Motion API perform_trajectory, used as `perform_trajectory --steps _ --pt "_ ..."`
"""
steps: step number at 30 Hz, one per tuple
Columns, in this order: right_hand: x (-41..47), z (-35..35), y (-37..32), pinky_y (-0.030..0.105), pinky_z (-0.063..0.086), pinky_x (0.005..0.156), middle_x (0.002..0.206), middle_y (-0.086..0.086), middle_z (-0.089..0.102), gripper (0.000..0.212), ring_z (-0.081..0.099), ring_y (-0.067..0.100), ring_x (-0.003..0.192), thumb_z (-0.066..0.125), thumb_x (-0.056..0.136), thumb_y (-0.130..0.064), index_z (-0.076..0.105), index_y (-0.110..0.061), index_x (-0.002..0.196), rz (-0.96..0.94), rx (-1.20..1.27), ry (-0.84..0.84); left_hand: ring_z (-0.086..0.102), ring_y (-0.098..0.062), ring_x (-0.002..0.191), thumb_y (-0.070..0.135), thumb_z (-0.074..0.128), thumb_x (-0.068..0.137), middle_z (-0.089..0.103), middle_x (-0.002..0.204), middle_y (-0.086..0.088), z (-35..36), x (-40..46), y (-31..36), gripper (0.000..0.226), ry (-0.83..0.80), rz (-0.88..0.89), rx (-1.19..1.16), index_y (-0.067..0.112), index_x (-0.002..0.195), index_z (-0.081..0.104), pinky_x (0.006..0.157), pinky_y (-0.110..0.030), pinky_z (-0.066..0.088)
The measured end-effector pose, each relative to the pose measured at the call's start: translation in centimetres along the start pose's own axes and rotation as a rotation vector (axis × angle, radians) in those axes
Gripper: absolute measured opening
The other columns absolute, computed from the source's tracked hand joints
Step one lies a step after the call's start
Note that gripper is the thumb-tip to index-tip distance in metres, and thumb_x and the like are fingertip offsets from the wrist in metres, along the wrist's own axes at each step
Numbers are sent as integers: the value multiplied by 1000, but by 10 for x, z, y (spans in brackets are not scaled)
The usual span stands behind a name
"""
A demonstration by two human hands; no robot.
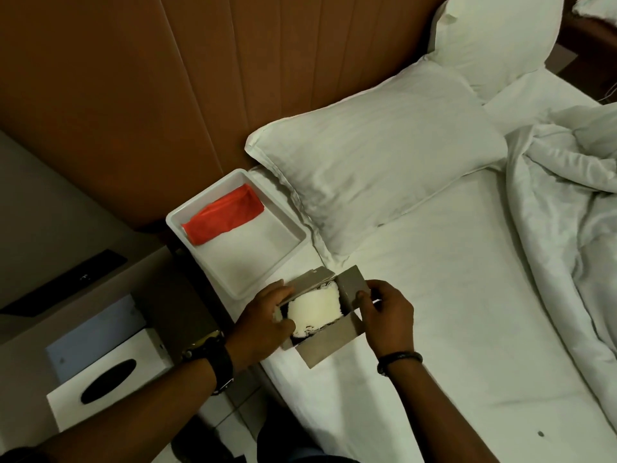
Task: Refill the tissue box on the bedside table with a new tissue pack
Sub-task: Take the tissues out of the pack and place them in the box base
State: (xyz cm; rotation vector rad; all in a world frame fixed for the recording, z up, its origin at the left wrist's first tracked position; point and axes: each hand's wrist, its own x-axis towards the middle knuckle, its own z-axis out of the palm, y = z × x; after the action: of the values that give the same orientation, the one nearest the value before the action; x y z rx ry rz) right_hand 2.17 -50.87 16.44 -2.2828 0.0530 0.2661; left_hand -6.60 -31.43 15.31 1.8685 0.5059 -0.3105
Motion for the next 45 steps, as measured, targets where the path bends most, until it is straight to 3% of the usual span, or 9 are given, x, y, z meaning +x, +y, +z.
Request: perform_trajectory --steps 5,13,17,21,26,31,35,39,45 --pt "-6 1 -2 35 45 80 116 11 52 51 53 29 98 70 81 -11 57 -12 131 -131 -331 55 34 -3 131 -6 60 81 34 149 6 1 -8 -12 67 -1 38 -26 20 140 41 101 -14 35" --pt "-16 -5 -37 27 49 53 72 2 66 23 61 22 61 82 58 -9 73 -16 79 -930 -629 -234 46 -15 128 2 68 83 48 135 7 6 -6 -15 59 -15 43 -179 28 131 44 106 -35 43" --pt "-11 -4 -42 36 44 78 104 6 63 18 60 28 93 50 91 -17 62 -15 104 -782 -945 -504 42 -12 131 11 71 83 42 141 8 9 1 -4 55 9 99 -119 30 130 47 90 -8 43" --pt "-5 -8 -40 36 45 83 125 4 58 38 58 28 106 45 93 -17 50 -17 131 -643 -909 -384 29 -11 138 14 63 89 26 155 0 18 1 4 46 124 280 187 17 134 52 107 -20 31" --pt "6 -17 -37 32 48 82 120 0 60 37 56 24 104 43 93 -17 54 -22 129 -551 -809 -305 27 -21 143 15 50 96 24 156 -8 25 -5 0 49 182 339 297 11 143 38 113 -26 28" --pt "13 -23 -31 34 49 79 108 6 64 24 58 26 97 50 92 -21 62 -15 112 -401 -678 -361 11 -16 145 57 70 74 5 160 2 30 -13 -14 101 92 199 351 29 151 10 115 -31 25" --pt "5 -22 -25 34 50 79 105 9 67 31 63 26 98 60 91 -34 62 -11 111 -270 -466 -505 22 -20 143 50 82 63 14 157 -1 31 -15 -19 112 93 186 320 26 150 14 110 -36 39" --pt "-4 -20 -22 41 47 93 127 9 57 55 54 31 114 66 86 -33 51 -13 135 -535 -623 -429 42 -17 128 36 84 65 33 146 0 33 -16 -23 99 147 243 280 21 145 26 93 -19 47" --pt "3 -11 -35 39 46 94 133 9 53 44 51 30 117 58 91 -22 53 -10 133 -844 -784 -608 49 -16 121 32 85 61 43 138 2 38 -13 -21 95 140 233 269 20 140 34 94 -30 51"
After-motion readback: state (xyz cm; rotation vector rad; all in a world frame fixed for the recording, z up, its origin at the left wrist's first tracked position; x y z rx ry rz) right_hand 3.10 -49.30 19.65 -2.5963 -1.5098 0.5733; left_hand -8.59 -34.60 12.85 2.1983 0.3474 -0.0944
